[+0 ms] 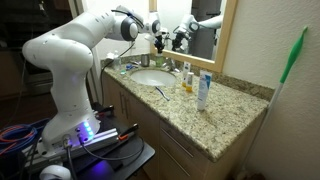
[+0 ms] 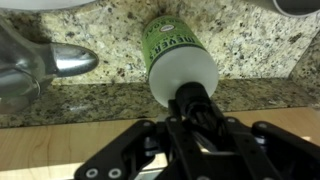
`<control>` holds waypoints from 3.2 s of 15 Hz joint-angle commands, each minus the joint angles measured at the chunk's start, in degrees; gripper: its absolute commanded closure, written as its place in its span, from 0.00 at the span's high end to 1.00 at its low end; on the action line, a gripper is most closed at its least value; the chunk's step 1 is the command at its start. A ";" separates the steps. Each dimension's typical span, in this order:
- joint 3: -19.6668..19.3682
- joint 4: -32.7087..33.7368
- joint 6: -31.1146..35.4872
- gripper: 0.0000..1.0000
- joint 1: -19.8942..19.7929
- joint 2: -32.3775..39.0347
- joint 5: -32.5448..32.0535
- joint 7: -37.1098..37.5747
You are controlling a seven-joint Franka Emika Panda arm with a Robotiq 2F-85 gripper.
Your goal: Move the container from the left of the faucet to the right of the faucet.
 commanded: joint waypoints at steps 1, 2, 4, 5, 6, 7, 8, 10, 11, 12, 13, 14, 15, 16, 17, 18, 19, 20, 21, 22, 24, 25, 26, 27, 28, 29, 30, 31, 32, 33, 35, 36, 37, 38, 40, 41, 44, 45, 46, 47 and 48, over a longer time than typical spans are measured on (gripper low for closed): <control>0.81 -1.33 -2.50 0.07 -0.17 -2.51 0.79 -0.19; 1.27 -1.69 -3.62 0.07 -0.29 -3.42 1.25 -0.44; 2.16 -2.94 -7.28 0.07 -0.40 -7.01 1.80 -0.36; 2.17 -3.93 -9.90 0.07 -0.38 -9.66 1.62 0.14; 1.51 -4.10 -11.67 0.07 -0.13 -11.19 0.82 1.42; 1.08 -4.42 -13.99 0.07 0.00 -13.14 0.32 2.32; 0.53 -4.95 -15.94 0.07 0.01 -15.23 -0.13 3.84; -0.83 -6.09 -18.63 0.07 0.08 -19.31 -1.29 7.58; -1.58 -6.96 -19.11 0.07 -0.05 -21.31 -1.59 10.06; -2.09 -7.99 -19.79 0.07 -0.28 -23.33 -1.53 12.19; -2.96 -9.44 -19.21 0.07 -0.52 -25.22 -1.42 15.44; -3.74 -11.05 -18.76 0.07 -0.64 -27.31 -1.47 17.53; -3.68 -13.21 -16.77 0.07 -1.34 -29.36 -0.37 18.35; -2.96 -15.83 -14.85 0.07 -2.21 -31.55 0.92 16.84; -3.39 -6.90 -18.35 0.30 -1.06 -25.13 -0.36 16.39; -3.39 -8.68 -17.57 0.30 -1.51 -26.89 -0.08 16.40; -3.39 -10.13 -17.28 0.30 -1.79 -28.20 0.00 16.40; -3.39 -11.21 -17.19 0.30 -1.90 -29.03 0.02 16.41; -3.37 -11.84 -17.08 0.07 -1.89 -29.37 0.02 16.43; -4.33 -12.08 -17.62 0.07 -1.84 -29.21 -1.24 17.37; -5.83 -14.95 -17.07 0.07 -2.44 -31.21 -2.78 19.23; -7.12 -17.38 -16.62 0.07 -2.40 -33.03 -4.16 20.67; -8.00 -19.76 -16.41 0.07 -2.71 -34.76 -4.65 21.55; -8.88 -21.68 -16.29 0.07 -2.93 -36.18 -5.08 22.53; -9.74 -24.70 -15.11 0.07 -3.32 -37.97 -5.27 23.55; -10.49 -27.46 -14.43 0.07 -3.56 -39.61 -5.29 24.60; -10.83 -29.78 -14.09 0.07 -4.13 -40.77 -4.52 24.76; -10.38 -32.19 -14.30 0.07 -5.13 -41.92 -2.33 23.54; -10.07 -34.77 -13.89 0.07 -6.07 -42.94 -0.55 22.68; -9.46 -37.45 -11.42 0.07 -7.07 -44.29 2.07 21.61; -10.57 -31.55 -13.71 0.30 -6.19 -40.44 1.13 22.55; -10.47 -33.82 -11.69 0.30 -6.58 -41.38 2.46 22.18; -10.40 -35.32 -10.72 0.30 -6.75 -42.16 2.96 22.04; -10.34 -36.07 -10.45 0.30 -6.77 -42.57 3.13 22.04; -10.14 -36.71 -10.39 0.07 -6.76 -43.16 3.16 22.04; -10.44 -37.33 -10.99 0.07 -6.44 -42.57 1.73 22.25; -11.65 -43.16 -8.28 0.07 -5.64 -42.93 -3.78 24.68; -12.04 -45.47 -6.48 0.07 -5.72 -43.17 -5.24 26.15; -9.98 -47.27 -4.36 0.07 -7.80 -43.23 -6.66 28.08; -9.98 -49.24 -1.08 0.07 -8.33 -43.14 -6.85 29.63; -9.98 -50.68 1.33 0.07 -8.88 -42.76 -6.78 31.26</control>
